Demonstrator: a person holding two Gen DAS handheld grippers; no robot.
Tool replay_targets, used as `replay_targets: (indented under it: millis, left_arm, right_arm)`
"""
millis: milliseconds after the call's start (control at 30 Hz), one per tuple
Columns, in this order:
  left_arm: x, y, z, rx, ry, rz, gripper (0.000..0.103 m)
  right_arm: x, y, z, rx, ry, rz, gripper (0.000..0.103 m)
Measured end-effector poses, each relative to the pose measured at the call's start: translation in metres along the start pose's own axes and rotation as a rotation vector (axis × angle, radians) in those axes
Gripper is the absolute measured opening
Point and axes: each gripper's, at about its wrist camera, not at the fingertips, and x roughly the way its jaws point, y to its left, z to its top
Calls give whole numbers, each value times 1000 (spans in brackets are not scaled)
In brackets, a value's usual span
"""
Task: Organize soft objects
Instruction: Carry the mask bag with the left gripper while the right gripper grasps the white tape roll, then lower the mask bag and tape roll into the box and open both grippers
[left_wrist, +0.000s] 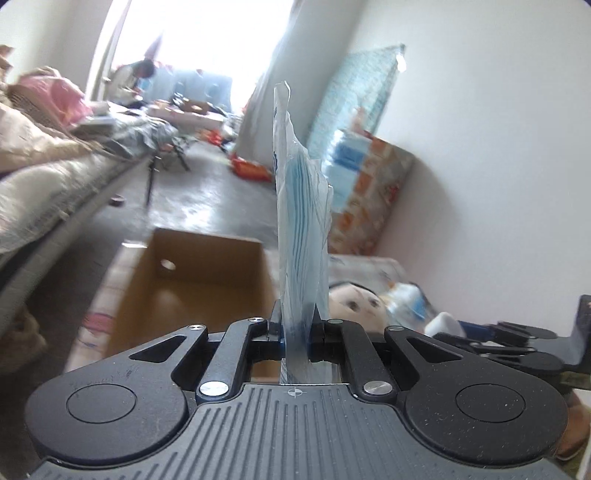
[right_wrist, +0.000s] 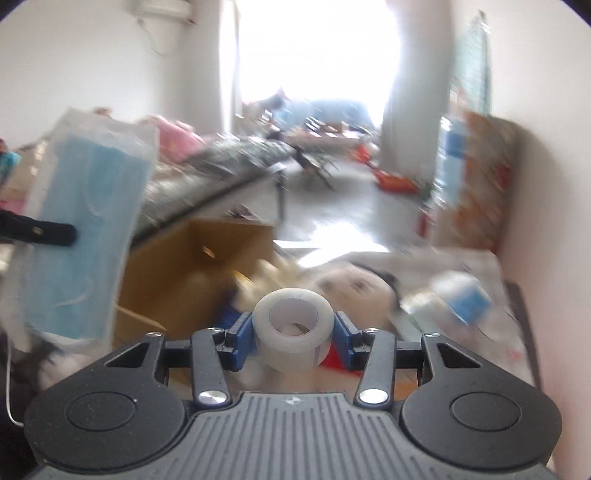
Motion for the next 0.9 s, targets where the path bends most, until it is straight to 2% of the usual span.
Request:
replay_targets:
  millis: [100, 200, 300, 467, 600, 900]
  left_arm:
    - [12, 25, 19, -12, 2, 75, 8]
    - [47, 50, 36, -23, 74, 117, 8]
    - [89, 71, 47, -4, 158, 167, 8]
    - [162, 98, 45, 46, 326, 264, 8]
    - [190, 105, 41, 131, 406, 334, 8]
    - [224, 110, 29, 257, 553, 476, 9]
  right_arm:
    - [11, 24, 31, -12, -45, 119, 49]
    - [38, 52, 62, -54, -75, 197, 49]
    - [84, 74, 94, -82, -38, 243, 49]
    - [179, 99, 133, -79, 120, 244, 49]
    - [247, 110, 140, -43, 255, 222, 49]
    - [325, 138, 137, -57, 357, 183, 49]
